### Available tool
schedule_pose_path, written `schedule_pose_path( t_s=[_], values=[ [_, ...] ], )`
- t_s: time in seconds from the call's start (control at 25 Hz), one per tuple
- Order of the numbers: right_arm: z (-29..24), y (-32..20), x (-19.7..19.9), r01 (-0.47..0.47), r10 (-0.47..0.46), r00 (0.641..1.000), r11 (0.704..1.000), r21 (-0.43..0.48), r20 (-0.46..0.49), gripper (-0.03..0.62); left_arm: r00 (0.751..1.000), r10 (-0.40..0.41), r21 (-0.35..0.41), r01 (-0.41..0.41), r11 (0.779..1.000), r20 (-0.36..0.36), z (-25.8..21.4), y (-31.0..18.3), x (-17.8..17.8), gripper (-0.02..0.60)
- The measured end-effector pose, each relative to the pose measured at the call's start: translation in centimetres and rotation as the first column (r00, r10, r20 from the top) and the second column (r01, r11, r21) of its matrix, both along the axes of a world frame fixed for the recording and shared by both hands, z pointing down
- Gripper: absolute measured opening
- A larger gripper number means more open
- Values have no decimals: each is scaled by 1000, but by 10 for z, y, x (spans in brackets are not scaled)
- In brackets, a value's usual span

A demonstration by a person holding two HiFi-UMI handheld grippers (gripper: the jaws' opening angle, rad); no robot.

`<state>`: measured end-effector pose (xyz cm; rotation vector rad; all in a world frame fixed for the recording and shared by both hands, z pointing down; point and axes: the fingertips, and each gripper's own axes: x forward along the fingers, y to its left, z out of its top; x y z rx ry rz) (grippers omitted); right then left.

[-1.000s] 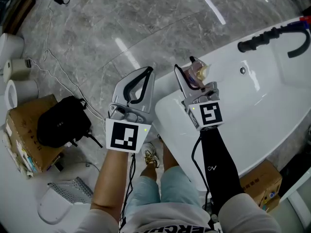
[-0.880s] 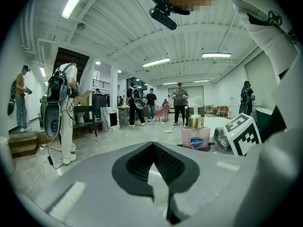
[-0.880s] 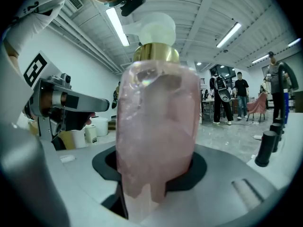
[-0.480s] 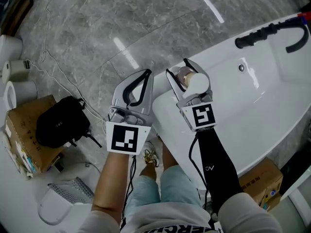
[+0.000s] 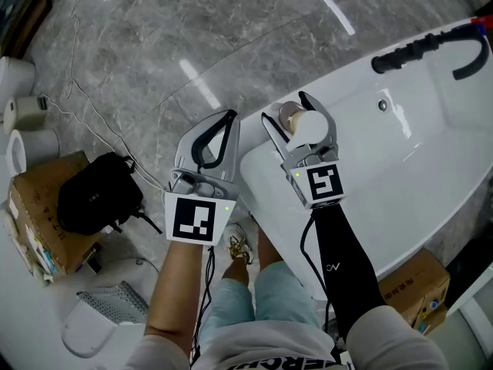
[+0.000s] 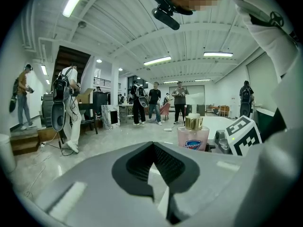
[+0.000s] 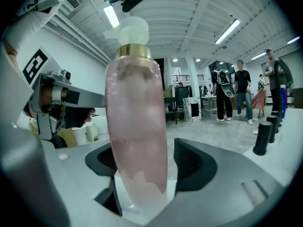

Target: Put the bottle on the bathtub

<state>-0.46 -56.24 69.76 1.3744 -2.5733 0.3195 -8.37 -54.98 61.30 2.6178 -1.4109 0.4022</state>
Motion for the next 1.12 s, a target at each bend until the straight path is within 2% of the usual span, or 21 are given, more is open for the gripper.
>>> schedule_pose_path(
  t_s=[0.44, 0.6, 0.8, 1.0, 1.12],
  values=[
    [-14, 15, 8, 16, -16, 1000, 1000, 13, 0, 359, 999, 49, 38, -49, 998, 15, -17, 3, 18, 2],
    [-19, 25, 12, 22, -22, 1000, 1000, 13, -14, 356, 999, 39, 45, -39, 998, 7, -28, 6, 19, 2],
    [-30, 40, 21, 3, -3, 1000, 1000, -1, -30, 356, 997, 58, 71, -61, 996, 41, -47, 15, 21, 2],
    [-47, 55, 30, -25, 25, 999, 1000, -2, -32, 354, 999, 27, 87, -28, 996, 17, -70, 23, 17, 2],
    [-63, 61, 37, -44, 44, 998, 999, -2, -35, 351, 999, 39, 99, -42, 994, 28, -85, 30, 18, 2]
  ],
)
